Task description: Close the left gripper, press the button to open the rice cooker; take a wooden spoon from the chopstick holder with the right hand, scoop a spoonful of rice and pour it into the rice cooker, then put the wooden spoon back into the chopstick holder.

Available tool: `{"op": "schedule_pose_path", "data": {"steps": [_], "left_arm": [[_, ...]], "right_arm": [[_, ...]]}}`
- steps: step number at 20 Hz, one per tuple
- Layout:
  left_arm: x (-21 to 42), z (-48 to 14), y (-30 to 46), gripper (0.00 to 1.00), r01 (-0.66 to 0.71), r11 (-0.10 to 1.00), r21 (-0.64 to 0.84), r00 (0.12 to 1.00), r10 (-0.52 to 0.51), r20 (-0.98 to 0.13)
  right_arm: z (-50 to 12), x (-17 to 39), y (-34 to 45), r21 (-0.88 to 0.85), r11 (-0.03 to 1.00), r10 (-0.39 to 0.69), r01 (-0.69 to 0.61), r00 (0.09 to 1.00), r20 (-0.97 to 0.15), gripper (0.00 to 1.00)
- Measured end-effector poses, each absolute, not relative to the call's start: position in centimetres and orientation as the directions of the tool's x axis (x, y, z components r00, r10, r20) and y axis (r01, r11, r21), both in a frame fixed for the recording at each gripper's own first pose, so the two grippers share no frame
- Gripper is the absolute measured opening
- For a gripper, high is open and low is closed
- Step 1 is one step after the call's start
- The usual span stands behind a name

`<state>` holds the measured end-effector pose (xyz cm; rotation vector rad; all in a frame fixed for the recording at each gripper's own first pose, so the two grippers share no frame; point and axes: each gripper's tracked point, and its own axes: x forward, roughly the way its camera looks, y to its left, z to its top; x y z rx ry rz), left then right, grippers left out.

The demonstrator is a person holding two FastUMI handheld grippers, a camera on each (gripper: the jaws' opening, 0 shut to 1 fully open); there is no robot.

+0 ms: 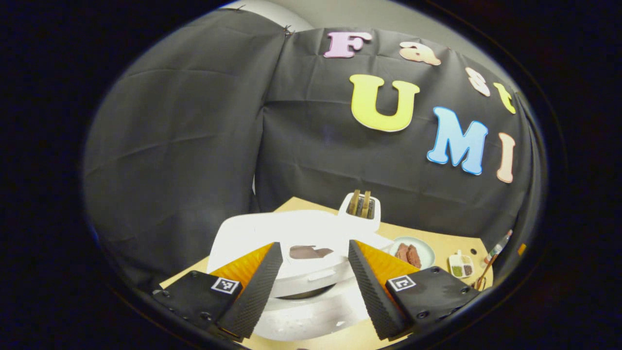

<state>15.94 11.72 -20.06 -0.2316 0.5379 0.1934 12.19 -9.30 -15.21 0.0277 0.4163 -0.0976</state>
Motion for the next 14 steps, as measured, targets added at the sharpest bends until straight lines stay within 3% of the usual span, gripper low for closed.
{"op": "schedule_pose_path", "data": {"steps": [7, 8, 11, 14], "left_arm": [[14.2, -25.5, 10.5, 0.99, -0.232, 0.963, -0.134, 0.795, 0.109, -0.596], [14.0, -26.0, 10.1, 0.95, -0.220, 0.965, -0.142, 0.793, 0.092, -0.603], [13.4, -27.0, 9.8, 0.96, -0.176, 0.982, -0.076, 0.794, 0.096, -0.600], [13.5, -25.4, 9.6, 0.96, -0.155, 0.985, -0.076, 0.848, 0.093, -0.522]], "right_arm": [[-15.5, 11.7, -9.7, -0.003, 0.994, -0.098, 0.107, 0.905, -0.414, 0.99], [-15.6, 11.6, -9.7, -0.002, 0.994, -0.099, 0.108, 0.904, -0.415, 0.99], [-15.6, 11.6, -9.1, 0.012, 0.995, -0.089, 0.103, 0.905, -0.417, 0.99], [-15.1, 11.3, -7.1, 0.037, 0.997, -0.046, 0.067, 0.913, -0.406, 0.99]]}}
